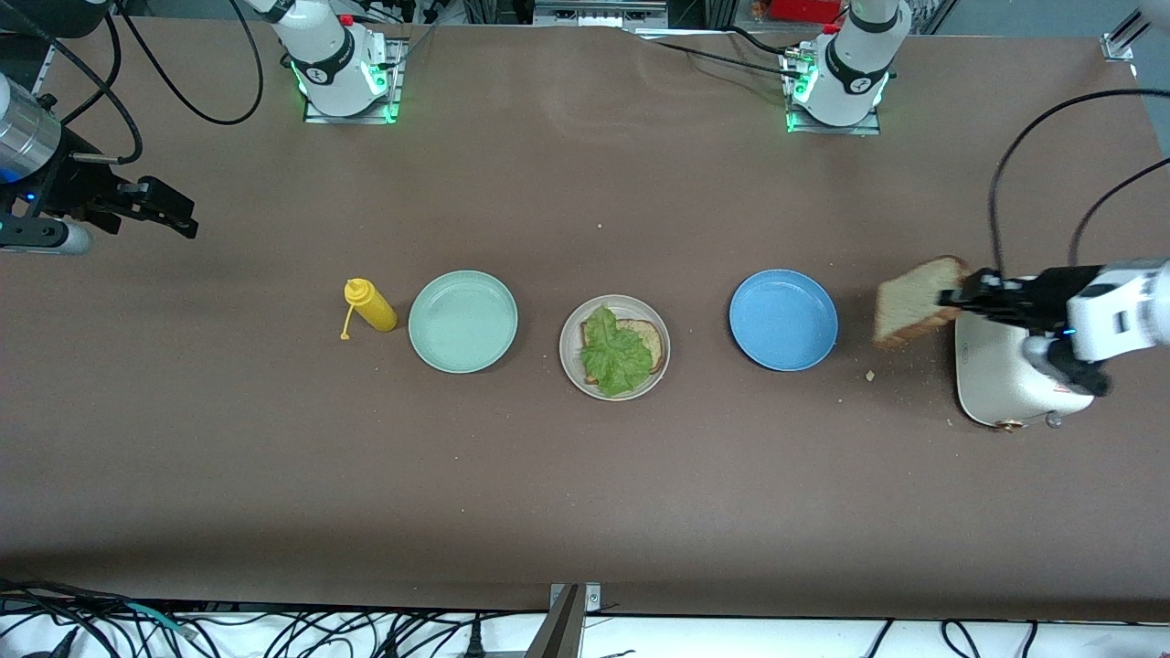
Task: Make sandwich in beige plate with both arms
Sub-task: 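Carry the toast slice with the left gripper toward the beige plate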
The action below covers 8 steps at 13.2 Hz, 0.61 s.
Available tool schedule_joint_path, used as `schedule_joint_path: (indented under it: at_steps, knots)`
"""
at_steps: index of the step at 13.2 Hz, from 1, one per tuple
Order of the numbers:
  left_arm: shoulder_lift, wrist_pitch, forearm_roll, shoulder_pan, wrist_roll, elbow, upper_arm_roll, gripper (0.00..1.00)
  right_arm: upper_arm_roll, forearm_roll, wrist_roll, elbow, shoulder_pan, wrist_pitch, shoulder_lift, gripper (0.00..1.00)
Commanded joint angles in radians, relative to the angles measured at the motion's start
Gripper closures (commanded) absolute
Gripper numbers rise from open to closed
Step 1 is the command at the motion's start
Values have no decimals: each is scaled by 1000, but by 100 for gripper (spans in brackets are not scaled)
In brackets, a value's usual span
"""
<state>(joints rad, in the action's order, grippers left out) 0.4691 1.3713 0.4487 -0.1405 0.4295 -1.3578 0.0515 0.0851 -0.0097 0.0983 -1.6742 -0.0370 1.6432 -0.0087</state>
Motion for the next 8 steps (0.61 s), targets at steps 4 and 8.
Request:
schedule_joint_path:
  at_steps: [4,8]
  knots:
    - [121,-29,305,130,-205,40,-1,100,16,-1,7,-25,-21,10,-25,0]
    - [140,49,444,196,-432,31,-2,100,13,0,3,-29,-23,9,-27,0]
